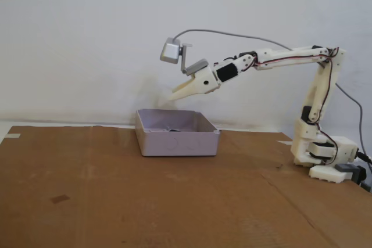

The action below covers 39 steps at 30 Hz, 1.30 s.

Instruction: Grasp a block and put it in the box.

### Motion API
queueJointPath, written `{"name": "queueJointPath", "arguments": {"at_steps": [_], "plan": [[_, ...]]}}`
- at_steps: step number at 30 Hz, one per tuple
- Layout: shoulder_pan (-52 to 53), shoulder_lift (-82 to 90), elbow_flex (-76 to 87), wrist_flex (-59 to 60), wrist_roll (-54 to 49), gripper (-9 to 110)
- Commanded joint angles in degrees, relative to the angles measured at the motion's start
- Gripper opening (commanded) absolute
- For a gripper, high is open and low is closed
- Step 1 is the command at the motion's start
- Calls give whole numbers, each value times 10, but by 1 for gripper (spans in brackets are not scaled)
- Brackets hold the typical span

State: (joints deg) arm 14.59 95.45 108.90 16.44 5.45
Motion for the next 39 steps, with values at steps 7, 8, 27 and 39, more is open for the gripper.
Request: {"name": "queueJointPath", "arguments": {"at_steps": [7,8,27,39], "plan": [[-53,142,-49,-21,-1,40],[-59,149,-47,-20,-2,38],[-76,305,66,-19,-4,8],[-102,407,185,-19,1,0]]}}
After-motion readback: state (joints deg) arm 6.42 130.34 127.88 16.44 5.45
